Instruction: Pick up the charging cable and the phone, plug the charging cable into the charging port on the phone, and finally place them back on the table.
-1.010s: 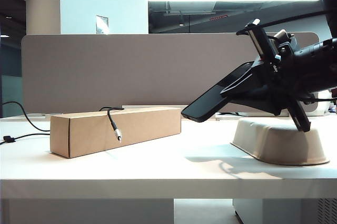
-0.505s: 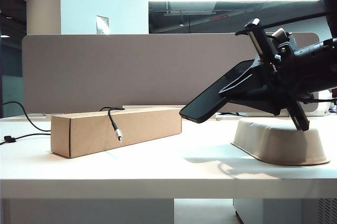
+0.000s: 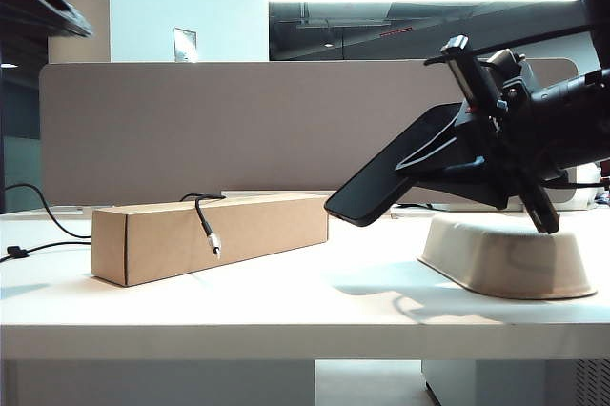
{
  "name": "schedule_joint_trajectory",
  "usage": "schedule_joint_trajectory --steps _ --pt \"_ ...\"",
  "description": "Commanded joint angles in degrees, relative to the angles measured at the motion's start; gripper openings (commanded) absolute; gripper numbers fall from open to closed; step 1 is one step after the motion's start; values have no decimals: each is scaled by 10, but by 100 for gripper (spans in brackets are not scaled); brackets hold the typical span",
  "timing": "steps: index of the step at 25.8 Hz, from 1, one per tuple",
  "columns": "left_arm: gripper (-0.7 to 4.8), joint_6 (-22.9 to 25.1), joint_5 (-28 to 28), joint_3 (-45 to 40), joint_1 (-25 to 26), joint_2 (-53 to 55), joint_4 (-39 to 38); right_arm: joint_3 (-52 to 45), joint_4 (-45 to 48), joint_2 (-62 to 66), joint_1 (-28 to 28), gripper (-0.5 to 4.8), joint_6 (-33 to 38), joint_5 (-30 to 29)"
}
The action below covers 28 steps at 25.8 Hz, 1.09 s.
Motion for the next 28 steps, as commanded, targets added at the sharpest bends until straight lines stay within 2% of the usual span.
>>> schedule_joint_trajectory --steps 1,2,4,7,10,14,18,23,27,28 --pt "-6 92 12 71 -22 75 -49 4 31 -4 0 -8 -11 -4" --pt "-6 136 10 102 -35 106 -76 4 31 -4 0 -8 -11 -7" --pt "-6 185 0 137 -53 139 -109 4 31 -4 -1 -8 -11 -12" --pt "-6 239 -34 184 -77 181 -150 4 31 -4 -1 -8 -13 -15" --pt "-6 274 -61 223 -103 221 -166 4 27 -4 -1 -8 -13 -15" --pt "-6 276 -80 250 -111 248 -170 4 26 -3 -1 -8 -22 -16" --pt "-6 361 -100 273 -121 270 -193 4 25 -3 -1 -8 -31 -18" --pt "-6 470 -159 284 -133 289 -197 4 23 -3 -1 -8 -43 -18" --pt "-6 492 -158 283 -148 296 -174 4 22 -3 -1 -8 -55 -18" --pt "-6 539 -161 283 -158 296 -170 4 22 -3 -1 -8 -56 -18"
